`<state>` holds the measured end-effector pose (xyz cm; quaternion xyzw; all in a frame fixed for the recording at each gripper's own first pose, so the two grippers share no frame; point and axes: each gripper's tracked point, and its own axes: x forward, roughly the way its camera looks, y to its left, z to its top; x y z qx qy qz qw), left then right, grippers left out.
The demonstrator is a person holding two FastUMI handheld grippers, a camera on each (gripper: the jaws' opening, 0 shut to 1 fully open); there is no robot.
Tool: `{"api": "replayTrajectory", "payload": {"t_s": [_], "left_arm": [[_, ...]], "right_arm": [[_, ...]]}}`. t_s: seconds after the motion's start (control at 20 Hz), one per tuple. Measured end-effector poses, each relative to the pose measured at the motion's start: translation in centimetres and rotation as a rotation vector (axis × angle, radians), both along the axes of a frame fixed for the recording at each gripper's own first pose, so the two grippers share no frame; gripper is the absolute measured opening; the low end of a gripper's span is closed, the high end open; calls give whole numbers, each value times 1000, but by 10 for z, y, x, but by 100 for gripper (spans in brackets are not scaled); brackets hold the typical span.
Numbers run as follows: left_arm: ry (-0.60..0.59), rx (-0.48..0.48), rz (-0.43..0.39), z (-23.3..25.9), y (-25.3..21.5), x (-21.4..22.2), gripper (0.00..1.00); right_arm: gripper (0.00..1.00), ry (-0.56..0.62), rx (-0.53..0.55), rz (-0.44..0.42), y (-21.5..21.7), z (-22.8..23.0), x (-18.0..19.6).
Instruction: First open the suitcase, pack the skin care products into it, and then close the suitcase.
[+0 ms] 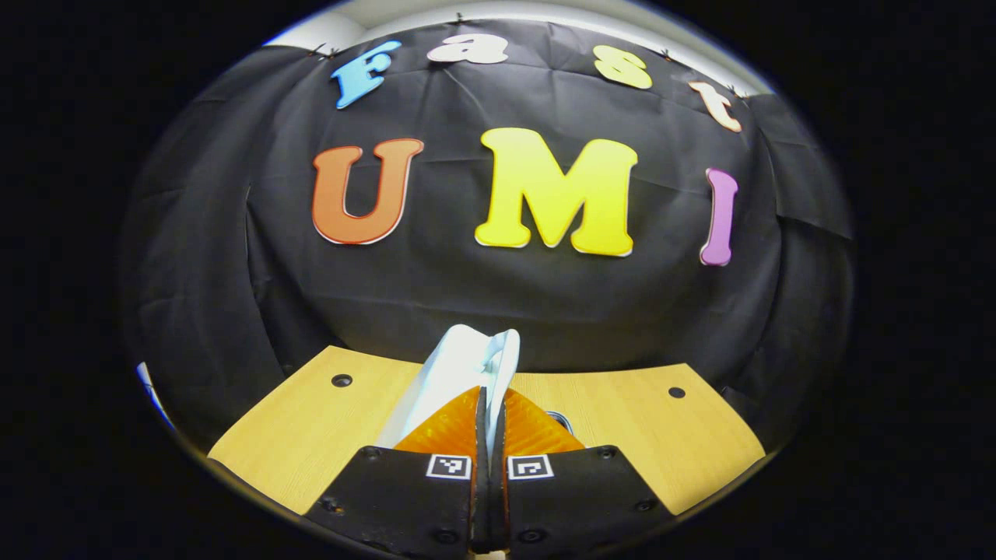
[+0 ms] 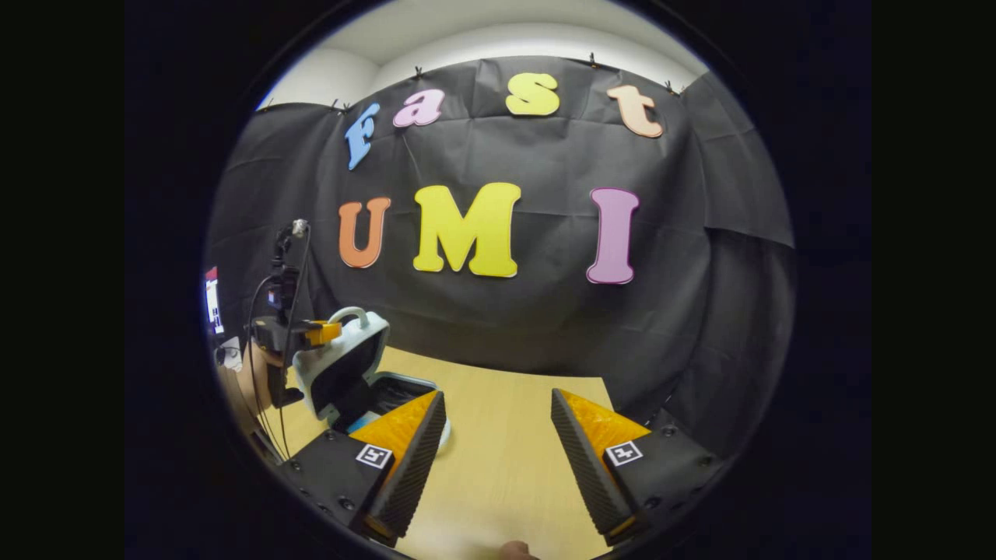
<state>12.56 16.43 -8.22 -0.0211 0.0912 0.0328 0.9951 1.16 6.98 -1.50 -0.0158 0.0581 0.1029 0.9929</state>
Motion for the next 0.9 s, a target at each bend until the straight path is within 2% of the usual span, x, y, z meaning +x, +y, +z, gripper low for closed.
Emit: {"api": "replayTrajectory", "payload": {"t_s": [0.2, 0.4, 0.65, 0.9], "left_arm": [[58, 15, -45, -39, -61, 12, 3], [137, 112, -83, -87, -109, 22, 3], [236, 226, -97, -152, -136, 35, 3], [277, 318, -97, -175, -151, 40, 5]], "right_arm": [[81, -63, -67, -66, -37, 4, 2], [80, -32, -79, -47, -54, -17, 3], [81, 34, -76, -83, -86, -45, 8], [81, 82, -61, -104, -101, -62, 12]]}}
